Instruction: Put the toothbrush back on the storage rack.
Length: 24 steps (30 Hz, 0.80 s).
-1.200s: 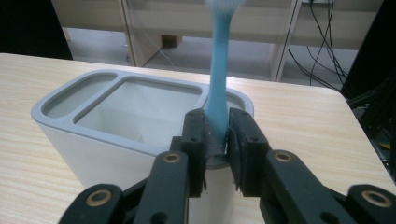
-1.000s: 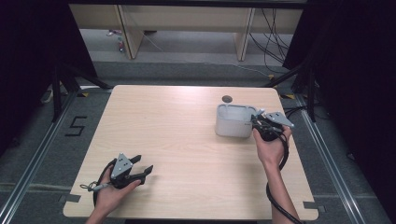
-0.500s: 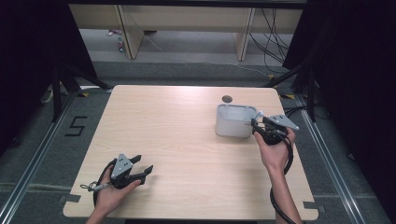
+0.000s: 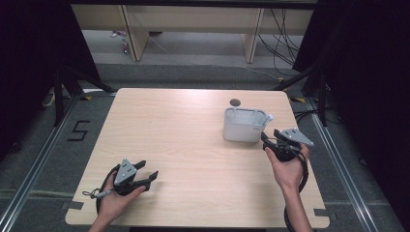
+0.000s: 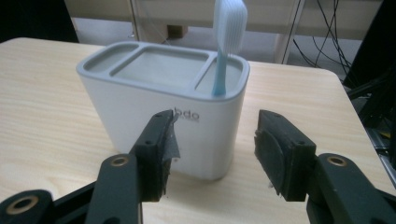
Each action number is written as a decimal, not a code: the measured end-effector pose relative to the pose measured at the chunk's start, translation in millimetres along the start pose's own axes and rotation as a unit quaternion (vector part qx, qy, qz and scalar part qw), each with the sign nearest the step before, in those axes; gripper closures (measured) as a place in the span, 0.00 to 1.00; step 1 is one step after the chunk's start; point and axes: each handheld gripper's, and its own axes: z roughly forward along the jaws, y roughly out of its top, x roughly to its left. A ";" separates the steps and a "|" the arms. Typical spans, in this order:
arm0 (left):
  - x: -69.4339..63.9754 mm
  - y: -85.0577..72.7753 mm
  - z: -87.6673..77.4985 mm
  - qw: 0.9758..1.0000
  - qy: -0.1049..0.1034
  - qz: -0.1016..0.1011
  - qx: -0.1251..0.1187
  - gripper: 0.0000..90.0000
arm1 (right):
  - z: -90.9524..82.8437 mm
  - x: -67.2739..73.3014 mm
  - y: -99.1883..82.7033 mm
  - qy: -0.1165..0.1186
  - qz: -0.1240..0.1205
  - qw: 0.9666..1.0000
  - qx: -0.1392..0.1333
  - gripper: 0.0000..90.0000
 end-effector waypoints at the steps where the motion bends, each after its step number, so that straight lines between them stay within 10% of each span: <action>1: 0.0 0.0 0.0 1.000 0.000 0.000 0.000 0.39 | -0.2 -1.7 -1.7 -0.002 -0.015 1.000 -0.006 0.53; 24: 0.1 -0.4 -0.5 1.000 0.002 -0.004 -0.003 0.39 | -29.7 -13.9 -49.0 -0.004 -0.006 1.000 0.014 0.49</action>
